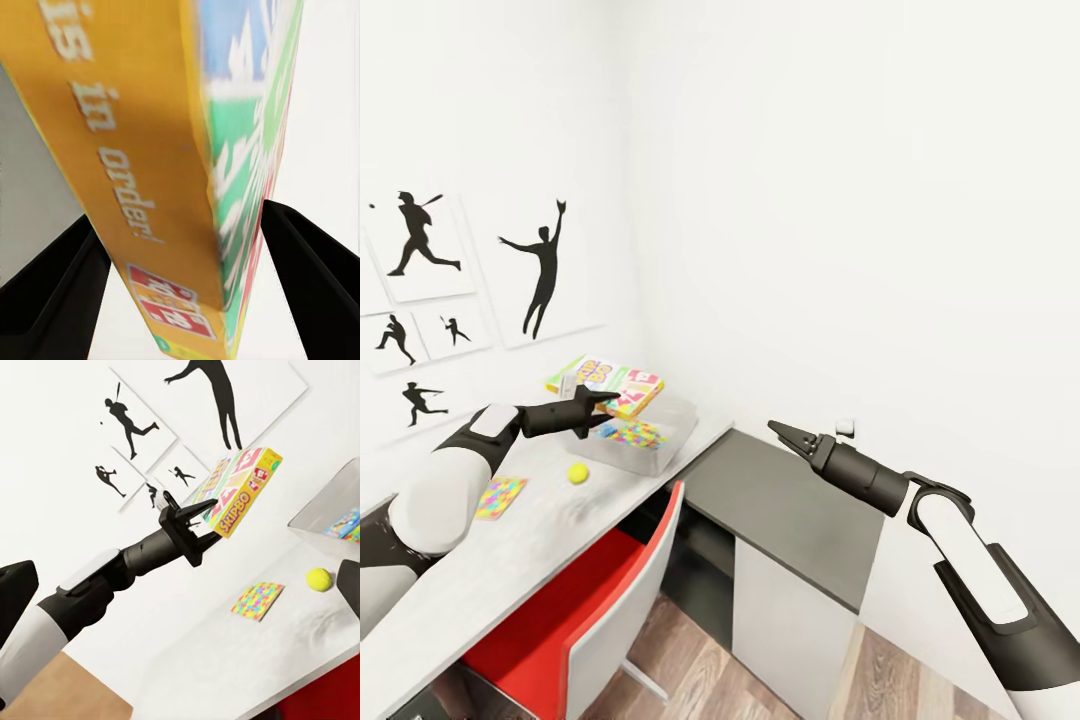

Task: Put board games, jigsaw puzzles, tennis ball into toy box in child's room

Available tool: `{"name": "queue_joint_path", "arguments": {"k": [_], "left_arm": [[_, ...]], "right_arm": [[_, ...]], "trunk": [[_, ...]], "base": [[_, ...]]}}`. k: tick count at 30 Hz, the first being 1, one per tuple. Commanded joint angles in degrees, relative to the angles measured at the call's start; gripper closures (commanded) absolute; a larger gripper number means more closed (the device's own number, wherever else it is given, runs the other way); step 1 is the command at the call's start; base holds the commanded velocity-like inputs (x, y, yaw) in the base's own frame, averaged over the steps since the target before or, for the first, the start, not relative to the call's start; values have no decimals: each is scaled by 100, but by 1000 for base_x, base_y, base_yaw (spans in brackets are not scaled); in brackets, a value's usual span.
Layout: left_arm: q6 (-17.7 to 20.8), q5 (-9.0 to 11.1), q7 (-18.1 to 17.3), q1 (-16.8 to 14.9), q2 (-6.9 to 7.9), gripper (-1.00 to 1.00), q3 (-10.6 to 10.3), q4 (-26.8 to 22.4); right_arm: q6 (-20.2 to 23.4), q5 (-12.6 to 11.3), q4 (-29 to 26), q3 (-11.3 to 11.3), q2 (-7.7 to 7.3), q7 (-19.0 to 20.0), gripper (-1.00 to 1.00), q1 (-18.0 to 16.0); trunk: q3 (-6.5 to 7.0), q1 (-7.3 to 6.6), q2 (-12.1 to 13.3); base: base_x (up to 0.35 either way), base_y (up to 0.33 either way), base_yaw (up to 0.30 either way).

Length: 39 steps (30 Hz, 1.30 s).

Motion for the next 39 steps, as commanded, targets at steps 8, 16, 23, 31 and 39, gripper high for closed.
{"name": "queue_joint_path", "arguments": {"k": [8, 16, 23, 31, 39], "left_arm": [[4, -67, -10, -3, -1, 100, 78, 0], [-12, -72, 7, -3, -12, 100, 79, 0], [-14, -74, 8, -3, -35, 100, 79, 1], [-15, -81, 8, -2, -31, 100, 80, 0], [-22, -85, 8, 2, -29, 100, 80, 0]], "right_arm": [[16, -15, -17, 27, -4, 8, -100, -3], [104, -34, -57, 193, 85, -11, -100, -4], [176, -55, -59, 186, 116, -16, -100, -6], [177, -65, -59, 197, 127, -15, -100, -4], [137, -60, -59, 222, 128, -17, -100, -3]], "trunk": [[8, 2, -4], [8, 2, -4], [8, 2, -4], [8, 2, -4], [8, 2, -4]], "base": [[33, -38, 120], [59, -74, 11], [62, -176, 1], [80, 18, 0], [69, 39, 0]]}}
